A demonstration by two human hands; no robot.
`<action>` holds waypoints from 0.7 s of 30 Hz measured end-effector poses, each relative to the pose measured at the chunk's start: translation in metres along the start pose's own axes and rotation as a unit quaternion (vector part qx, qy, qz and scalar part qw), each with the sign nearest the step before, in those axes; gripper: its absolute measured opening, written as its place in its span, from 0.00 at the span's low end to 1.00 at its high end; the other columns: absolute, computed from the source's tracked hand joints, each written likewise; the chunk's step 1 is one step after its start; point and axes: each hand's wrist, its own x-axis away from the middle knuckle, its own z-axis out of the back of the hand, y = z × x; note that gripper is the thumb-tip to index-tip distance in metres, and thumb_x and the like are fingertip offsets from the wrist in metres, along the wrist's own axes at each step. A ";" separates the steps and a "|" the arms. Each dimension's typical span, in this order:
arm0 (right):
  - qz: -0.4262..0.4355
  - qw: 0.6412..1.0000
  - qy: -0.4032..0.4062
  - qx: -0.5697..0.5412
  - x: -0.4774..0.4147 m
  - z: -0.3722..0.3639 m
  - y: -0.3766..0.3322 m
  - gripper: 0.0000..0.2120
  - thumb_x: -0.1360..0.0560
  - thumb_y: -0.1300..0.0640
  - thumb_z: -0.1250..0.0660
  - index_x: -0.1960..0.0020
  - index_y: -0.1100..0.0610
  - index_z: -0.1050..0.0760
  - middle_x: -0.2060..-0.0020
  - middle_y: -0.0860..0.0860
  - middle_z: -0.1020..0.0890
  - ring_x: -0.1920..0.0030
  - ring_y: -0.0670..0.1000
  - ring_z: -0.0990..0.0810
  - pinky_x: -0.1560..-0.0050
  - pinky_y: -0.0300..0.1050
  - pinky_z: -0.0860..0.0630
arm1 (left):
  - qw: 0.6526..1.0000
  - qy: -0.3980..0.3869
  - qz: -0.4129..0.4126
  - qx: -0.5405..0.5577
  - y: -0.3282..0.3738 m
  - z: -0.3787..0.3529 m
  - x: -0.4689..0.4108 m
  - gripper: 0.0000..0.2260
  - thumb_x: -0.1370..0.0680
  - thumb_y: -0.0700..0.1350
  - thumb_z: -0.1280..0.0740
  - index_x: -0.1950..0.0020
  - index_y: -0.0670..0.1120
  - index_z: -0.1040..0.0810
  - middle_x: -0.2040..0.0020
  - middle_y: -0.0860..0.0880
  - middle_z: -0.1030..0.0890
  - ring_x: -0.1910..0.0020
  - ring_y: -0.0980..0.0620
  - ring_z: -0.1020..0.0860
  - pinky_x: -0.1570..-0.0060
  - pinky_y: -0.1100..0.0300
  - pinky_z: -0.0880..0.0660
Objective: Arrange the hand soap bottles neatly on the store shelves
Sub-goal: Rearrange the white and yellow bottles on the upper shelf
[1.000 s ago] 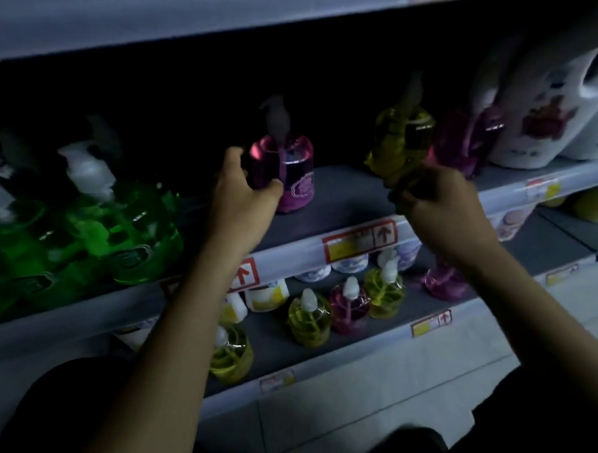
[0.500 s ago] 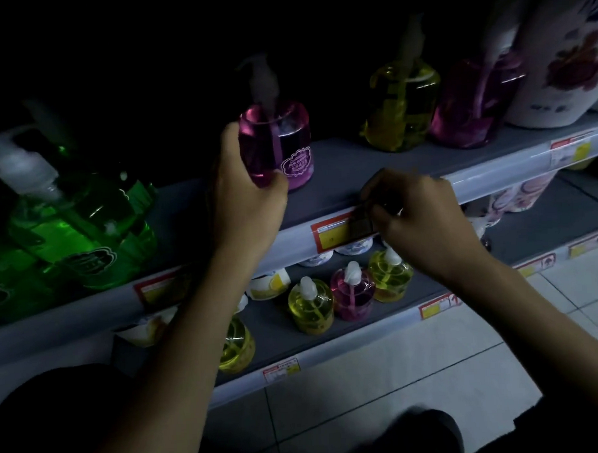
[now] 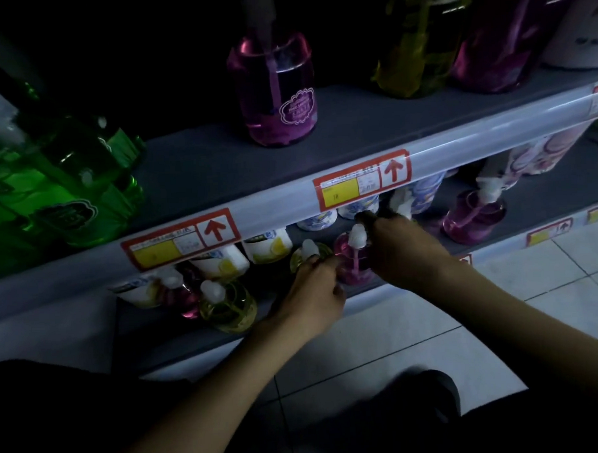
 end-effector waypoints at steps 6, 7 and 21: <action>0.003 0.999 -0.047 0.007 -0.029 -0.028 0.013 0.33 0.26 0.65 0.33 0.24 0.56 0.41 0.31 0.60 0.32 0.35 0.64 0.26 0.40 0.56 0.25 | 0.998 0.002 0.021 0.055 -0.010 -0.027 -0.018 0.17 0.25 0.37 0.37 0.37 0.47 0.29 0.41 0.45 0.25 0.41 0.44 0.26 0.47 0.58 0.29; 0.004 0.999 -0.043 0.012 -0.033 -0.031 0.015 0.32 0.26 0.65 0.33 0.25 0.56 0.40 0.32 0.60 0.32 0.37 0.64 0.25 0.41 0.56 0.24 | 0.998 0.006 0.021 0.061 -0.011 -0.028 -0.020 0.17 0.25 0.37 0.37 0.37 0.46 0.29 0.40 0.45 0.25 0.40 0.44 0.27 0.46 0.59 0.30; 0.176 0.974 0.131 0.064 0.030 0.006 0.027 0.09 0.23 0.55 0.38 0.44 0.55 0.30 0.48 0.53 0.27 0.56 0.63 0.22 0.65 0.52 0.26 | 0.945 -0.193 0.011 0.264 -0.024 -0.011 -0.007 0.36 0.28 0.32 0.30 0.25 0.48 0.42 0.33 0.56 0.34 0.33 0.58 0.35 0.48 0.77 0.34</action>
